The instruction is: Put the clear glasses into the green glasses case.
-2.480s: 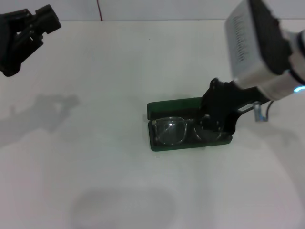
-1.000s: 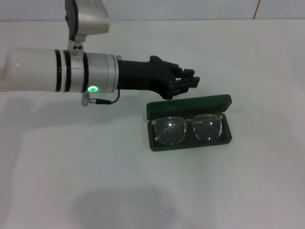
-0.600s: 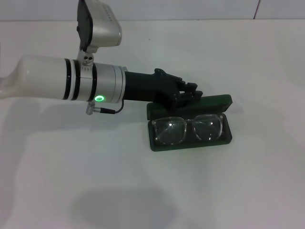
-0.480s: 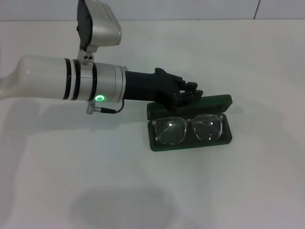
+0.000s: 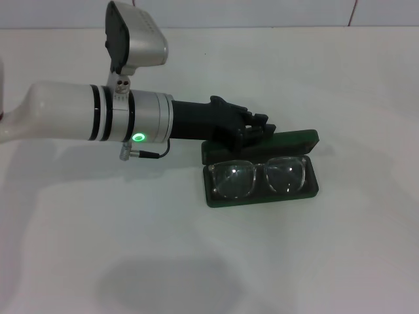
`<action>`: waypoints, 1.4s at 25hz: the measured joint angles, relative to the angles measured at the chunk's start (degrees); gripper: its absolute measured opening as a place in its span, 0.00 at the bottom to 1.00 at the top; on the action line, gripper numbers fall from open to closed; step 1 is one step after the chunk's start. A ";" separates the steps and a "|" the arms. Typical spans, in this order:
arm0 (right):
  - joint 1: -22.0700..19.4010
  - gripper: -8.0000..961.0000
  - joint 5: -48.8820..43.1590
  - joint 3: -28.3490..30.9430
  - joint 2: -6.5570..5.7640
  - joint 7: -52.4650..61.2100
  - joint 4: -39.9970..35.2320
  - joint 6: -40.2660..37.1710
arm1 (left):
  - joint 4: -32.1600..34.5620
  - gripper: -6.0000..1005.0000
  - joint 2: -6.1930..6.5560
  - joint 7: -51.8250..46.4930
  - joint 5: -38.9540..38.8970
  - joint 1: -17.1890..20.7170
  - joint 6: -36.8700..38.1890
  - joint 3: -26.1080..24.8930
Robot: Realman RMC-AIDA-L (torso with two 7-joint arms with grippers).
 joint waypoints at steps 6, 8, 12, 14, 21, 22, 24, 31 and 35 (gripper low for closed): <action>0.00 0.15 0.00 -0.12 -0.11 -0.72 0.79 0.03 | -1.07 0.22 0.00 -0.06 0.03 -0.51 -0.67 1.57; 0.00 0.15 0.00 -0.22 -0.11 -0.75 0.99 0.03 | -1.07 0.22 0.00 -0.20 -0.01 -0.50 -0.67 2.18; 0.08 0.15 0.00 -0.29 -0.11 -1.17 1.59 0.02 | -1.05 0.22 -0.01 0.00 -0.25 -0.02 -0.37 3.02; 0.08 0.15 0.00 -0.30 -0.10 -1.37 1.98 0.02 | -1.07 0.22 -0.06 0.04 -0.26 0.16 -0.16 3.61; 0.07 0.15 -0.01 -0.51 -0.09 -1.42 2.24 0.08 | -0.63 0.22 -0.17 0.87 -3.41 2.74 -0.07 9.54; 0.07 0.15 -0.02 -0.54 -0.09 -1.42 2.42 0.09 | -0.62 0.22 -0.17 1.35 -4.65 3.34 -0.09 10.65; 0.07 0.15 -0.04 -0.56 -0.11 -1.42 2.83 0.09 | -0.56 0.22 -0.13 2.28 -6.68 4.30 -0.13 12.30; 0.07 0.15 -0.32 -0.59 -0.40 -1.41 3.50 -0.08 | 1.01 0.17 -0.20 2.86 -9.69 5.39 -0.06 17.44; 0.25 0.17 -2.05 -0.62 -0.55 -1.89 3.65 -0.41 | 10.00 0.17 0.24 2.52 -13.99 10.00 1.94 21.06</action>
